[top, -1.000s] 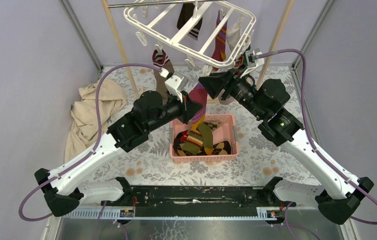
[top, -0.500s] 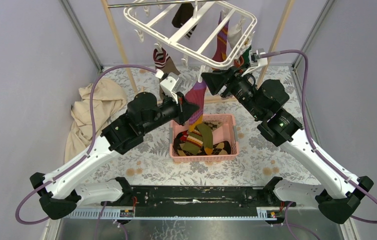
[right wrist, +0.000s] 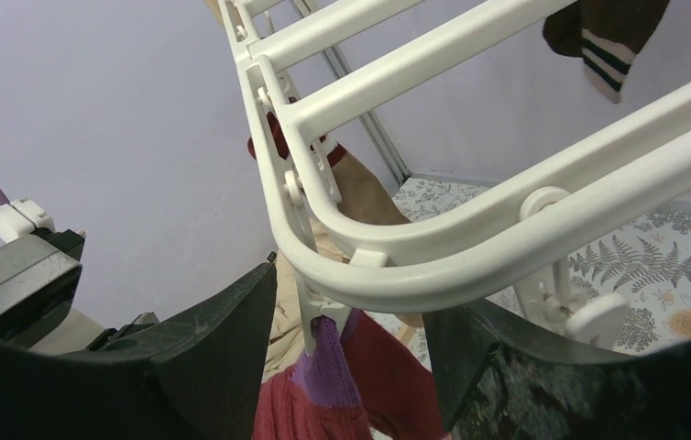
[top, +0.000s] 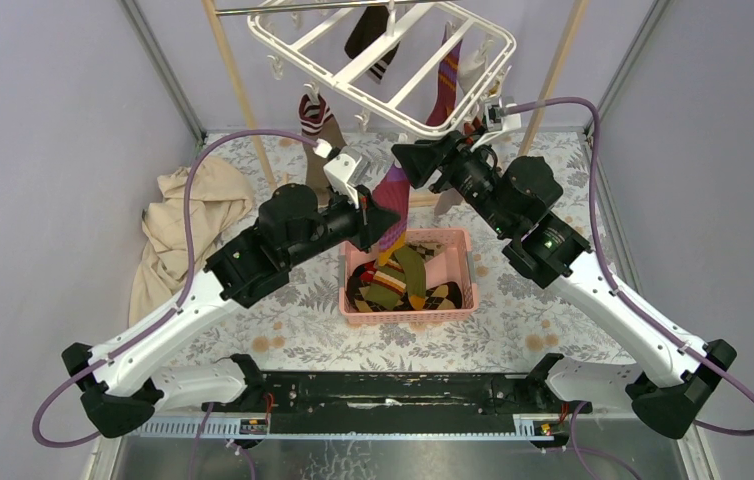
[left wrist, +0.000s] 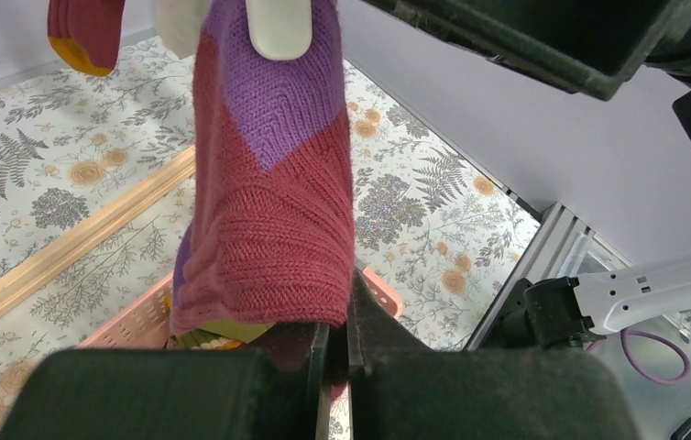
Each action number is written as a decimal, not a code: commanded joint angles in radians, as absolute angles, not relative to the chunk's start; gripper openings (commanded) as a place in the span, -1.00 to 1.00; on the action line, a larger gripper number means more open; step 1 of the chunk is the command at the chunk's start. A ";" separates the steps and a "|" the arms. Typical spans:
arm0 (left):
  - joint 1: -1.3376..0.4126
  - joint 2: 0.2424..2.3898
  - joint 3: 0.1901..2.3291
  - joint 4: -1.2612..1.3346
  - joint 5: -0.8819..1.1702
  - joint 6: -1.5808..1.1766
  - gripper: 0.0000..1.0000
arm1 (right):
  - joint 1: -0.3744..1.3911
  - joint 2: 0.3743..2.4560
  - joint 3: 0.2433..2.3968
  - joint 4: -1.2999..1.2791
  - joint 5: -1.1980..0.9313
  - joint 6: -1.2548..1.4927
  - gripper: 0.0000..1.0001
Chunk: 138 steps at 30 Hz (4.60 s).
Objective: Remove the socks clipped to the hanger
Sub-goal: Remove the sock from the hanger, then place the sock in the bin.
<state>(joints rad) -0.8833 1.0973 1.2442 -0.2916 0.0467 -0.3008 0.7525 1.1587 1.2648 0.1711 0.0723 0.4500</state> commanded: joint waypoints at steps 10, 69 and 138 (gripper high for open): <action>-0.879 1.114 1.235 -0.276 0.082 -0.305 -0.89 | 0.770 1.153 1.308 0.259 0.156 0.457 0.27; -0.879 1.205 0.992 -0.011 0.046 -0.387 -0.88 | 0.774 0.877 1.059 0.025 0.246 0.409 0.59; -0.944 1.122 0.930 0.036 -0.129 -0.466 0.97 | 0.399 1.072 0.986 0.145 0.138 0.446 -0.83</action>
